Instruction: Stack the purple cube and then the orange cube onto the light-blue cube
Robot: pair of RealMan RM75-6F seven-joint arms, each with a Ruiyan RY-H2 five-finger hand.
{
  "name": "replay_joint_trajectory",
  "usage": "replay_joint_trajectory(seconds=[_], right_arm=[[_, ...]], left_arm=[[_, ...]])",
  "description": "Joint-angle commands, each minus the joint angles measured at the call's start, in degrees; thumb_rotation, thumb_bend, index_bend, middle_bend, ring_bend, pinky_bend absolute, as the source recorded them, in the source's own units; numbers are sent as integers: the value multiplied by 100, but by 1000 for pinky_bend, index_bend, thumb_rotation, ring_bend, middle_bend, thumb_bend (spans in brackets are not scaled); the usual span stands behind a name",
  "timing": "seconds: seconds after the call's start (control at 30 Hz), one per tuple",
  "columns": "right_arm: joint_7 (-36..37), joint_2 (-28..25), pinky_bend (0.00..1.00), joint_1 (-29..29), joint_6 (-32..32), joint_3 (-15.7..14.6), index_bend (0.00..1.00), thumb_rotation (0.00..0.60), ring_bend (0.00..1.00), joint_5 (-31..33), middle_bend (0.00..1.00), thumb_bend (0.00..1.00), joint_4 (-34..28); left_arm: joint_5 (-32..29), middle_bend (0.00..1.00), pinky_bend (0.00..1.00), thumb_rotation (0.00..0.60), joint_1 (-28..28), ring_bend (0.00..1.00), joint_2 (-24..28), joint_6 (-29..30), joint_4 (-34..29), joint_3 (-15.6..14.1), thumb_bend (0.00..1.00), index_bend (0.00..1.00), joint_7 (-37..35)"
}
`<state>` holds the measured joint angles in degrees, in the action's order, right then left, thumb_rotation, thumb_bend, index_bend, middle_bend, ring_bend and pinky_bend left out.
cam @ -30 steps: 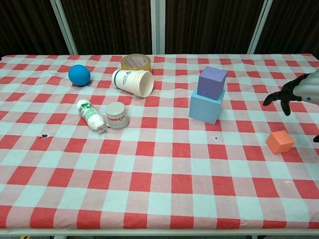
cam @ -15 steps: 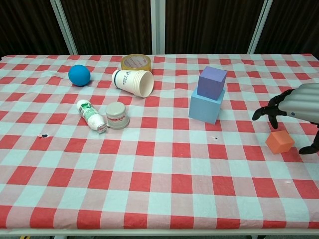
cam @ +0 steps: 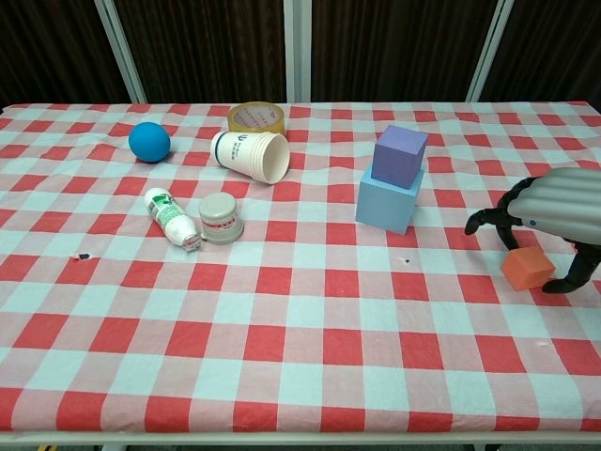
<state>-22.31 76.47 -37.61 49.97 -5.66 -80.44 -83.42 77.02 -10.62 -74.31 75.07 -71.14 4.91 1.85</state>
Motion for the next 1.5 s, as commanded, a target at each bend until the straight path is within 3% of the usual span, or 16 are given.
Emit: replay_joint_trajectory(seconds=[0.03,0.3,0.5,0.7,0.87,1.0,1.13,1.5], right_arm=[[26,46,198,29,35,36,199,600,238,-22,466,94,58],[143,43,209,96,174,103,231,600,291,-170,545,128,83],[244,-237,216,125,314,141,236,600,304,-335,563,135,-231],[474,-1059,220,-28,594,406,237,600,304,-675,558,135,-1023],[1050,-1812,221,-510,308,702,237,600,304,-1044,557,134,-1294],[1985,-2054,222,-1143,-260,801,251,600,304,-1550,556,136,-985],[2818,-1945,228,-1687,-517,709,267,600,295,-2201,535,136,-435],[4324,-1171,260,-2578,-321,358,271,600,268,-3087,497,146,1088]], left_arm=[[-1,139,250,600,0,127,0,-15,6,-4,106,134,-8],[-1,139,250,600,-3,127,-13,-47,13,-17,107,134,-10],[-11,139,250,600,4,127,-8,-35,0,-5,106,134,-21],[-21,139,250,600,-15,127,-6,-56,-15,10,106,134,6],[-29,139,250,600,-72,127,-27,-90,-50,42,106,134,74],[-74,139,250,600,-129,127,-56,-141,-89,88,106,134,143],[-126,139,250,600,-156,127,-89,-146,-107,125,107,134,224],[-369,139,250,600,-171,127,-84,-229,-53,231,106,134,282]])
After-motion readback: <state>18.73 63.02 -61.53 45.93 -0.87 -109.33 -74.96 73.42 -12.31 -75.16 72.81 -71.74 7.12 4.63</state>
